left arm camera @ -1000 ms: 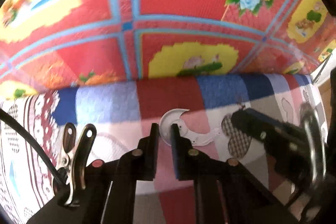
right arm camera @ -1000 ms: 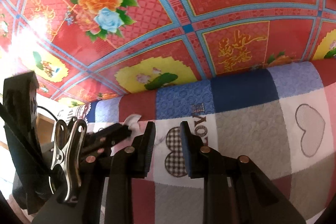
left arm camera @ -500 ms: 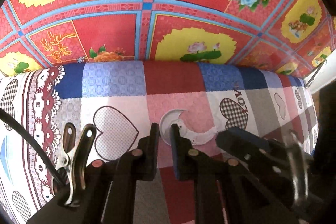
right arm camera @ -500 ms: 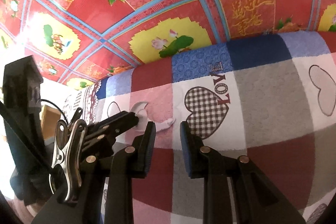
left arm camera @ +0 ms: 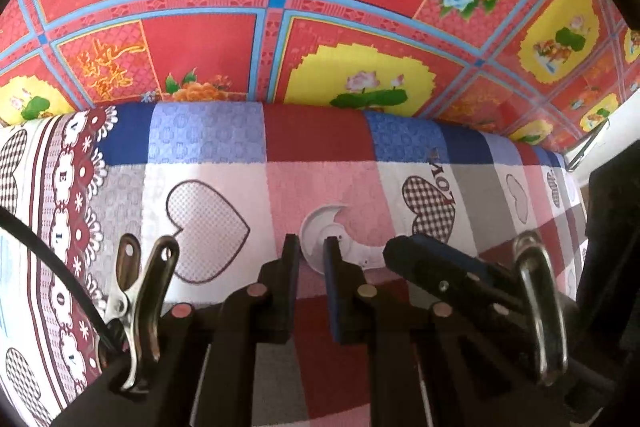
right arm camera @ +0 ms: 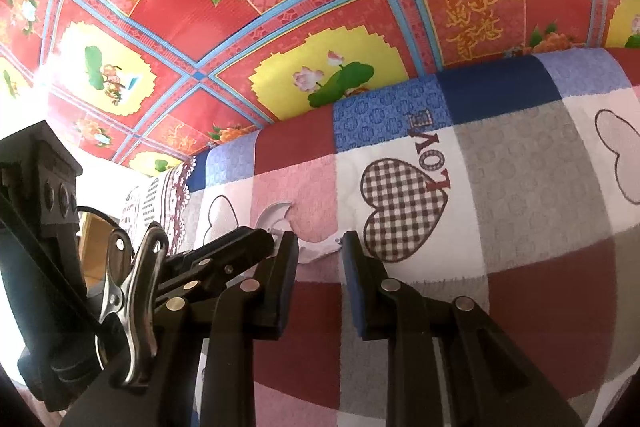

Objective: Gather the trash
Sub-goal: 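Lift the white plastic piece with both tools and carry it toward the red bucket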

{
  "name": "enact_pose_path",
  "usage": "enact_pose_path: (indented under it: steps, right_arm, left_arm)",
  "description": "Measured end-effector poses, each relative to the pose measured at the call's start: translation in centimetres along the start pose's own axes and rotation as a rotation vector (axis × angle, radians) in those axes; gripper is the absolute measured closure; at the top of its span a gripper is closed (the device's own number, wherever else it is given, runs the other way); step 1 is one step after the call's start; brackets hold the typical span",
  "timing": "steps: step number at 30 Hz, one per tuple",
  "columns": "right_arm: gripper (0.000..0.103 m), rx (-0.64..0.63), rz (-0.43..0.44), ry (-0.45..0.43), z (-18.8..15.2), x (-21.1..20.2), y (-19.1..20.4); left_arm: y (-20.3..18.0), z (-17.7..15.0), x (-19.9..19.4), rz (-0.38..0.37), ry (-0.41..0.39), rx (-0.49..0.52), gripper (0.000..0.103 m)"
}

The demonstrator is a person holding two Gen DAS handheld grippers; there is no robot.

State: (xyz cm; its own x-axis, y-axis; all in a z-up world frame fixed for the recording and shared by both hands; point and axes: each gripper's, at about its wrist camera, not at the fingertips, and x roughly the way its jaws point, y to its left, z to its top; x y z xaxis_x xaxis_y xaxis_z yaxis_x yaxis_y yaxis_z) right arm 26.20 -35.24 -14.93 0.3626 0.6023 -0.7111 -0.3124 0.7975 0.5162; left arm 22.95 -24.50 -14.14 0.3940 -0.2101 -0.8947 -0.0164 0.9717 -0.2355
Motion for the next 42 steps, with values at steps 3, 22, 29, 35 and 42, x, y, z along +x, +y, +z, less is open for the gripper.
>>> enact_pose_path:
  steps: [3, 22, 29, 35, 42]
  right_arm:
    - [0.078, -0.007, 0.000, 0.005, -0.4, -0.1, 0.4]
    - [0.078, -0.136, 0.034, 0.005, -5.0, -2.2, 7.3]
    - [0.078, -0.191, 0.040, -0.002, -7.5, -2.7, 11.9]
    - [0.078, -0.228, 0.048, -0.014, -10.4, -2.8, 15.8]
    - [0.078, -0.272, 0.066, -0.053, -14.2, -3.2, 21.1]
  left_arm:
    - [0.5, -1.7, -1.2, 0.000, -0.004, -0.006, 0.092]
    - [3.9, -6.8, -10.4, 0.034, -0.082, -0.075, 0.092]
    - [6.8, -9.2, -13.7, 0.035, -0.124, -0.114, 0.092]
    - [10.1, -11.6, -17.3, 0.041, -0.163, -0.135, 0.092]
    - [14.2, -13.7, -22.0, 0.049, -0.215, -0.152, 0.093]
